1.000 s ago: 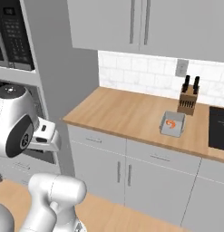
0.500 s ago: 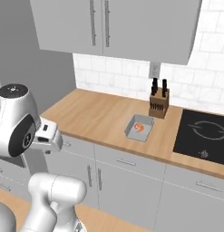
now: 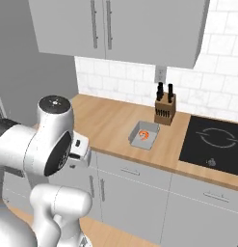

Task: Take the meat container that has the shrimp and place it on the second highest rack of the freezer. Then take the vegetable container that has the squash and cucumber and place it on the highest rack of the freezer.

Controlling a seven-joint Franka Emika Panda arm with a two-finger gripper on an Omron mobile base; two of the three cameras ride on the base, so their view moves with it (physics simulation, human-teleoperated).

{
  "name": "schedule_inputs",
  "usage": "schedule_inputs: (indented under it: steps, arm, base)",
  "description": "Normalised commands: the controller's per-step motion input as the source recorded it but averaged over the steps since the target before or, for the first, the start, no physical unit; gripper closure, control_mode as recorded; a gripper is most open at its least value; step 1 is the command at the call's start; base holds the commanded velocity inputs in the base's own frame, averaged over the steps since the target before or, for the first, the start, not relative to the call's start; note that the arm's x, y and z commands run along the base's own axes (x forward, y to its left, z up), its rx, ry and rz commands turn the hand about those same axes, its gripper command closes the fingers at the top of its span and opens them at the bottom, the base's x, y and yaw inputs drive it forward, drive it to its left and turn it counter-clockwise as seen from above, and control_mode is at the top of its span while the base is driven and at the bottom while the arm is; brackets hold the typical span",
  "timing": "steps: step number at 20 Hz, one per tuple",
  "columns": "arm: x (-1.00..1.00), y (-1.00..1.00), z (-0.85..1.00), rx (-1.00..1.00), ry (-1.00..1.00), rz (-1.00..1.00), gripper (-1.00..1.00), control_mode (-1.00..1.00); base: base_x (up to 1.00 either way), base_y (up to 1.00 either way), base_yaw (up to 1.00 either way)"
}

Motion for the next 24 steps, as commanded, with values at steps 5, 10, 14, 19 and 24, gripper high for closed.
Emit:
schedule_inputs:
  steps: [5, 10, 14, 19, 24]
  arm:
    - [0.87, -0.97, 0.0, 0.08, 0.07, -0.23, -1.0, -1.0]
    - [0.97, -0.53, -0.11, 0.01, 0.11, -0.47, -1.0, -1.0]
    - [0.73, -0.14, -0.4, 0.08, 0.07, -0.61, -1.0, -1.0]
    - [0.88, -0.21, -0.45, 0.13, 0.07, -0.54, -1.0, -1.0]
    - [0.8, -0.56, -0.25, 0.12, 0.17, -0.33, -1.0, -1.0]
  base:
    - [0.0, 0.0, 0.0]
    - [0.0, 0.0, 0.0]
    - [0.0, 0.0, 0.0]
    - [0.0, 0.0, 0.0]
    - [0.0, 0.0, 0.0]
